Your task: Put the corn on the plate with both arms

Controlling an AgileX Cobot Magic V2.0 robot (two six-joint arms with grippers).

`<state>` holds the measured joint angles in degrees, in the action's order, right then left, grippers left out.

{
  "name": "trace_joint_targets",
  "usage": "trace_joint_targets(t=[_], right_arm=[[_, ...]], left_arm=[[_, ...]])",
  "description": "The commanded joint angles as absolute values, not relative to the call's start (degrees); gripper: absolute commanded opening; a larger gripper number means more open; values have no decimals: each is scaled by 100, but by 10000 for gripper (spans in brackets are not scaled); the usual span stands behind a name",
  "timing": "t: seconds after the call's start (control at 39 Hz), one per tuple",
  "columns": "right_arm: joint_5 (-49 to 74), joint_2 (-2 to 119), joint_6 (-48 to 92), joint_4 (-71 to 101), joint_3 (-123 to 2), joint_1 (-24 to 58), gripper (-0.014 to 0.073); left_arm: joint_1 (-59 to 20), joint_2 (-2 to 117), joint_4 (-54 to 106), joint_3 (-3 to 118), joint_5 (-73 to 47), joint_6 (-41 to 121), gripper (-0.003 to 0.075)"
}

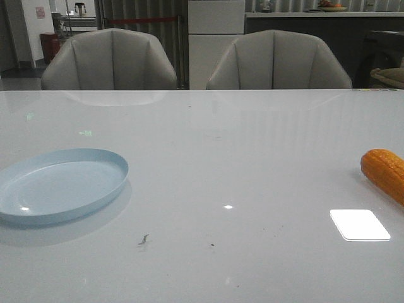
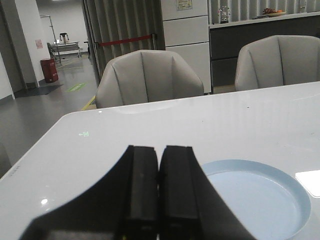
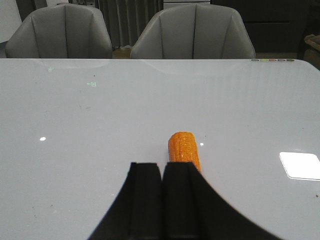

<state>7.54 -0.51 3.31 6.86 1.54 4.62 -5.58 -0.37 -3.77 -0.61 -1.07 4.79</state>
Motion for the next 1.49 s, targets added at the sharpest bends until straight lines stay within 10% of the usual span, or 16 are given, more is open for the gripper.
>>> trace_joint_targets(t=[0.0,1.15,1.46], right_arm=[[255,-197,349,652,33,451,67],[-666,-197,282,702,-19,451,67],[136,225,95,943,-1750,456,67]], left_arm=[[-553,-142,-351,-175,430,462,94],[-553,-142,-351,-3,1333,462,94],[-553,282,-364,1386,1172,462,94]])
